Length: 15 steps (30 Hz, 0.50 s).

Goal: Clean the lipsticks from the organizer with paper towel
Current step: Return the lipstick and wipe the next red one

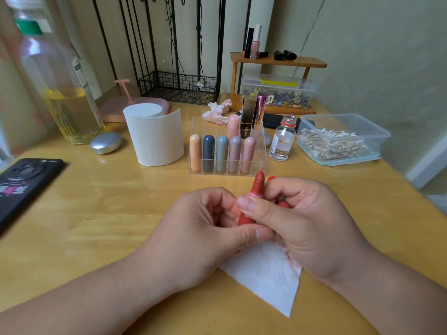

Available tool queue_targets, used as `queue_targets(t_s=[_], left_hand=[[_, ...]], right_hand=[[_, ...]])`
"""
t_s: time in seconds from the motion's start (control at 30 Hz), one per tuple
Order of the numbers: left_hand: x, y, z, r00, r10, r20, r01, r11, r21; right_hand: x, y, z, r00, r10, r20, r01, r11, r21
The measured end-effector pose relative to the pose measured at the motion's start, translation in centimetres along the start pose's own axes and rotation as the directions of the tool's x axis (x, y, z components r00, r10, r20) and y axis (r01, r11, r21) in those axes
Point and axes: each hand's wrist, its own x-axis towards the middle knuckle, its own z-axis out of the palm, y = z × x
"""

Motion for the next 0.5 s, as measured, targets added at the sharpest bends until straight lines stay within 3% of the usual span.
queue_targets(t_s=[0.5], left_hand=[[0.5, 0.5, -0.3, 0.991, 0.034, 0.130, -0.034, 0.999, -0.002]], right_hand=[[0.4, -0.3, 1.0, 0.999, -0.046, -0.009, 0.047, 0.973, 0.228]])
